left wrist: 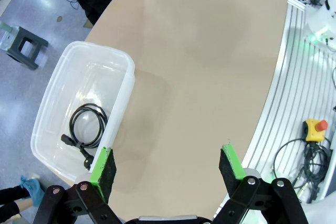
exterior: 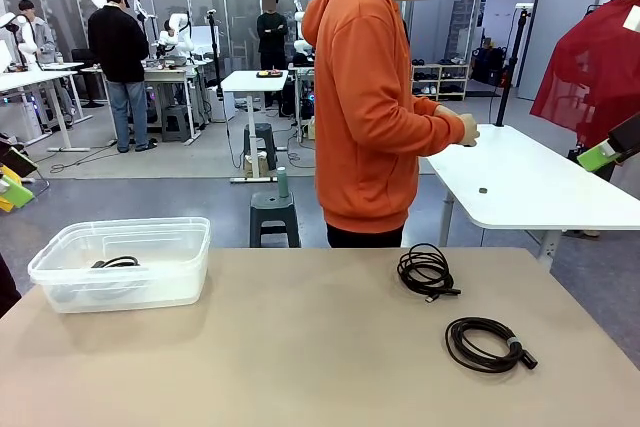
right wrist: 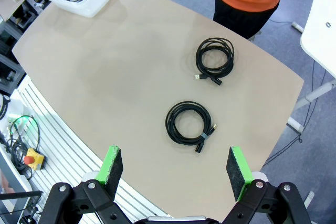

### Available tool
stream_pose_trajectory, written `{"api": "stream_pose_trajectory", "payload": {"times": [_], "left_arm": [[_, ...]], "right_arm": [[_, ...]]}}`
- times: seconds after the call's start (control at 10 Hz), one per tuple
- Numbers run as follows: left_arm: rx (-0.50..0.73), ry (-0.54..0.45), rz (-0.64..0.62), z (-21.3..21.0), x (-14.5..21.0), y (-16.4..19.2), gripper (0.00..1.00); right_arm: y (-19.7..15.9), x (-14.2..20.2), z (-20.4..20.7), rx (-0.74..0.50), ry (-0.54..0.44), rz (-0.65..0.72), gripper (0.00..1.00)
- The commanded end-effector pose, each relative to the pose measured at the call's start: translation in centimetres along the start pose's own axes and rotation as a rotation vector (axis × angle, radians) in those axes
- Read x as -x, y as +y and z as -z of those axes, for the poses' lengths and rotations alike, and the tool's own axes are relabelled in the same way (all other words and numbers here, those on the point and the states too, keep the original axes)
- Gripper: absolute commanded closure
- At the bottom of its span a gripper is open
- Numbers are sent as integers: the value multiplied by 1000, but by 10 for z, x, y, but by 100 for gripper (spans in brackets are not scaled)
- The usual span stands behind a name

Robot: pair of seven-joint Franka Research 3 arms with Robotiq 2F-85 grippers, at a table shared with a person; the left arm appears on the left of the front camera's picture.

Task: Organize and store the cables.
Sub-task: Place the Power Cable into the Organizing box.

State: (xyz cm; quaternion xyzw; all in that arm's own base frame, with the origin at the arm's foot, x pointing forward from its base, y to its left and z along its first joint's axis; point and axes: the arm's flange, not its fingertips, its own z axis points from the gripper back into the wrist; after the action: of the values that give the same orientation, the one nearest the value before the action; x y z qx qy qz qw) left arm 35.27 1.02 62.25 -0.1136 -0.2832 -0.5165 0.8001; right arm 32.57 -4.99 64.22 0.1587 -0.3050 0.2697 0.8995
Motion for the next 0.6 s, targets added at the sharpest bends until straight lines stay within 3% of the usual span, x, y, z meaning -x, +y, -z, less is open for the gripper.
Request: {"api": "stream_pose_trajectory", "payload": {"times": [0.0, 0.5], "left_arm": [[-5, 6, -17, 1, -3, -1, 0], [-5, 6, -17, 1, -3, -1, 0]], "right_arm": [[-1, 0, 0, -16, -3, -13, 0], [-1, 0, 0, -16, -3, -13, 0]]}}
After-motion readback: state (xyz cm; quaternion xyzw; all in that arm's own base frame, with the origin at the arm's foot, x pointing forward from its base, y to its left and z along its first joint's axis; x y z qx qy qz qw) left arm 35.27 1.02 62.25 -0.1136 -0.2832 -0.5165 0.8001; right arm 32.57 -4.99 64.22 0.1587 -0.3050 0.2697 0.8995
